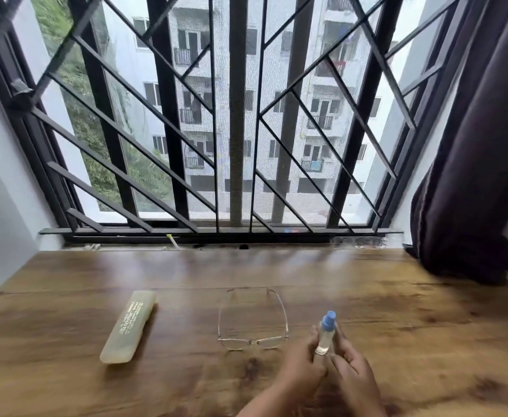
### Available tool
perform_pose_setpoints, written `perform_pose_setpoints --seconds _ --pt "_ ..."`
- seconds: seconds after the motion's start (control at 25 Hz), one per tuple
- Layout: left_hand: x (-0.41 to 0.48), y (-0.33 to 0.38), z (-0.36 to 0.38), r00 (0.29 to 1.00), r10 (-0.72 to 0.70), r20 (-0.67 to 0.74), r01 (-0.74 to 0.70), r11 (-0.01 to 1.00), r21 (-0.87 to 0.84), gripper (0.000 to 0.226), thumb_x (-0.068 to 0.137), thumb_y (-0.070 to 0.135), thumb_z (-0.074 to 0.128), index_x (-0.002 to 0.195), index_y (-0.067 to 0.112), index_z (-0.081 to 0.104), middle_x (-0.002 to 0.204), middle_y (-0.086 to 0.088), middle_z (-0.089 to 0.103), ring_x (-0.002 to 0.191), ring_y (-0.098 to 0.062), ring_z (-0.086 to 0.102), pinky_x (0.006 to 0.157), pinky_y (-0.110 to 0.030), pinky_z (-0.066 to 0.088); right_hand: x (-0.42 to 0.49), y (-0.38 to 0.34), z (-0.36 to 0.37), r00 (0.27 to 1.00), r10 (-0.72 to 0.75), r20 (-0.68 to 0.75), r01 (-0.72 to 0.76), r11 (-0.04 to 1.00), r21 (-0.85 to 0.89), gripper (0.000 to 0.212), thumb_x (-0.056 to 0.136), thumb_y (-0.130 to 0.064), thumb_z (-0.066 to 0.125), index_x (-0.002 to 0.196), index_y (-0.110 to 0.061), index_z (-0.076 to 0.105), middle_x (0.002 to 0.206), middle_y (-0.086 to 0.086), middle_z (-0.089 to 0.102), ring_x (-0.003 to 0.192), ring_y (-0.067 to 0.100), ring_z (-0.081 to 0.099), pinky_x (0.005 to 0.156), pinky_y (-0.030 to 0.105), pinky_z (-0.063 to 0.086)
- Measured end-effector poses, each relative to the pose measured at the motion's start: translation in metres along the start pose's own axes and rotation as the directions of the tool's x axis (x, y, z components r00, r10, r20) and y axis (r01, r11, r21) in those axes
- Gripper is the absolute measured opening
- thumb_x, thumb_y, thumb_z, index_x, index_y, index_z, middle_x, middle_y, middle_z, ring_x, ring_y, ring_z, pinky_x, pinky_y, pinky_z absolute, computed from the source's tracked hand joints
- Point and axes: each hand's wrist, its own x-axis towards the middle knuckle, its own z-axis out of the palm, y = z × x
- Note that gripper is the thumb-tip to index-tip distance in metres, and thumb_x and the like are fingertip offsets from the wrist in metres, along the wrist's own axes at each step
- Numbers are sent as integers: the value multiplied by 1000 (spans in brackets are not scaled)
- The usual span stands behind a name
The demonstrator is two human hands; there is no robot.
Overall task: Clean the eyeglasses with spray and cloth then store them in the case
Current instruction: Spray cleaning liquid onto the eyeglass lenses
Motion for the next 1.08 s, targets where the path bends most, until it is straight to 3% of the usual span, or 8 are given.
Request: perform_pose_setpoints --seconds 0.28,0.4,0.48,0.56,0.68,0.84,0.96,1.08 --pt "-13 4 -8 1000 19 25 -19 1000 8 48 81 1 52 126 17 54 88 20 63 80 17 54 80 -11 42 2 4 -1 998 -67 -15 67 998 3 60 85 5 52 131 -34 47 139 -9 49 127 4 42 109 32 32" --pt "-29 8 -20 987 129 -96 -127 992 20 47 86 3 49 127 26 51 105 3 71 99 1 60 68 1 33 3 3 -2 991 -110 -74 110 994 1 65 84 0 59 141 -23 36 145 -6 40 128 6 40 108 30 31" --pt "-32 -6 -37 886 311 -345 -243 943 227 48 80 17 47 119 42 58 114 -7 66 102 -10 61 72 0 40 2 -3 1 975 -164 -151 164 986 -10 75 81 -4 66 142 -31 30 144 -9 41 126 5 42 108 31 33" --pt "-34 -27 -63 700 489 -520 -274 857 436 44 74 11 48 110 27 68 109 -5 69 104 -7 59 83 -6 42 3 -8 7 916 -281 -287 285 958 -28 88 77 2 69 136 -49 29 135 -18 47 117 -2 49 103 21 38" --pt "-39 -53 -112 604 549 -578 -162 795 585 46 72 0 40 108 4 68 117 -10 65 125 -5 39 100 -6 29 7 -4 14 743 -500 -446 452 865 -217 97 67 9 74 133 -51 36 122 -20 55 105 2 58 93 16 44" --pt "-42 -89 -144 616 529 -584 -27 755 655 54 70 0 31 109 6 68 124 -10 58 131 6 29 101 -9 26 18 12 22 654 -655 -378 481 746 -462 102 58 4 82 141 -27 32 146 -4 38 121 31 51 98 37 41" --pt "-39 -97 -143 663 478 -576 14 761 648 56 62 -16 51 107 10 69 124 -8 57 108 -25 61 95 -9 30 22 18 26 705 -631 -324 485 761 -431 111 60 5 81 143 -39 23 148 -20 29 126 29 47 99 40 41" --pt "-35 -98 -143 728 448 -518 -22 771 637 63 53 -24 68 105 13 71 118 -11 63 96 -31 66 94 -4 29 27 18 29 728 -601 -329 480 790 -382 113 62 8 78 142 -47 19 135 6 49 117 30 54 95 31 45"
